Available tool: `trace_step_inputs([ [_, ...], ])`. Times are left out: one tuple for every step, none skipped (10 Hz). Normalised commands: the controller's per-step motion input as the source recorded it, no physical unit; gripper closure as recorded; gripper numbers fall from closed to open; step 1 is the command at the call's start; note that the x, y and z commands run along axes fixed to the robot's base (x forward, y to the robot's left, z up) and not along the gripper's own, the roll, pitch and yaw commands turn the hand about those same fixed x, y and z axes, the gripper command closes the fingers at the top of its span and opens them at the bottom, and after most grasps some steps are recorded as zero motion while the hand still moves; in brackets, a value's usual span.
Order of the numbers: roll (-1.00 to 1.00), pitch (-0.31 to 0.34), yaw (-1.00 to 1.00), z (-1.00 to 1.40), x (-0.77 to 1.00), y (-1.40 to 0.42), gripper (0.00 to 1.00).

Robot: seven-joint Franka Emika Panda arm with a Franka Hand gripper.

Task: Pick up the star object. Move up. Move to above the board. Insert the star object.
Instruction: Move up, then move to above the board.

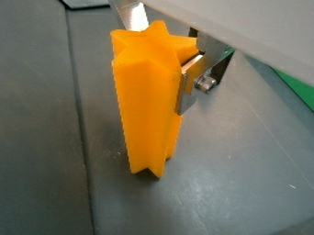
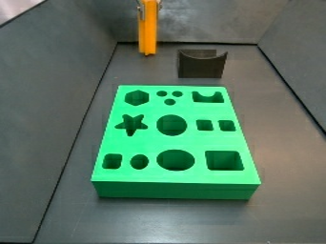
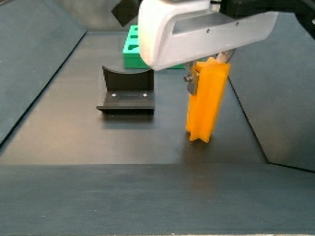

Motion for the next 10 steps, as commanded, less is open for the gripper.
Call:
trace_step_inputs([
  [-0.03, -0.013, 0.0, 0.83, 0.03, -0.09, 1.0],
  [-0.03, -0.005, 0.01, 0.72, 0.01, -0.07, 1.0],
  [-0.03, 0.003, 0.02, 0.62, 0.0, -0.05, 1.0],
  [-0.04, 0.014, 0.02, 0.4, 0.01, -0.03, 1.0],
  [-0.05, 0.027, 0.02, 0.22, 0.01, -0.02, 1.0],
  [-0.38, -0.053, 0.0, 1.0, 0.27, -0.27, 1.0],
  [-0.37, -0.035, -0.01, 1.0, 0.26, -0.27, 1.0],
  [-0.31, -0.002, -0.02, 1.0, 0.18, -0.18, 1.0],
  [-0.27, 0.001, -0.02, 0.94, 0.15, -0.13, 1.0],
  [-0.2, 0.005, -0.02, 0.72, 0.08, -0.07, 1.0],
])
